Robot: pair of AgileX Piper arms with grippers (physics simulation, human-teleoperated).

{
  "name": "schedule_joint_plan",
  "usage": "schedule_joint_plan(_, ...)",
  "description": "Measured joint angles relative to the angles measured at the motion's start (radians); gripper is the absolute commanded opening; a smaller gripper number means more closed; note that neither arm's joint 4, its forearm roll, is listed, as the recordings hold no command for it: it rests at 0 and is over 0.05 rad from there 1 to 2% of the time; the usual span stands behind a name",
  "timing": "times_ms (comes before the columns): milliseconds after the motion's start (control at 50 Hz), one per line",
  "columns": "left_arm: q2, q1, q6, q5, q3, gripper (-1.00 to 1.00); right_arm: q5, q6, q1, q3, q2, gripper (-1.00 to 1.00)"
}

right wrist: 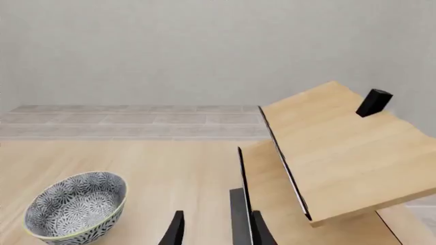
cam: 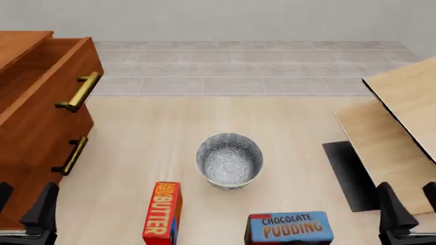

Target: Close the top drawer of the cabinet.

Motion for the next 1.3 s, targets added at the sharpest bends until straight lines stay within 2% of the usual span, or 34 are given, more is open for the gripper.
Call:
schedule_joint_plan(300, 0.002, -0.005, 0.014, 0.007, -0.016, 1.00, -0.007, -0.002, 0.006, -0.001, 0.014, 1.00)
schedule_joint_plan(440, 0.002, -0.016, 0.051, 0.010, -0.029, 1.00, -0.008, -0.001, 0.006, 0.000, 0.020, 1.00)
schedule_joint_plan(880, 0.041, -0.127, 0.375, -0.030, -0.017, 1.00, -0.037, 0.026, 0.017, 0.000, 0.092, 1.00)
schedule_joint_plan(1140, 0.184, -0.153, 0.554, -0.166, -0.023, 1.00, -0.042, 0.041, 0.021, -0.003, 0.110, 1.00)
schedule_joint_plan(1300, 0.278, -0.164, 0.625, -0.249, -0.037, 1.00, -0.012, 0.069, 0.032, -0.011, 0.078, 1.00)
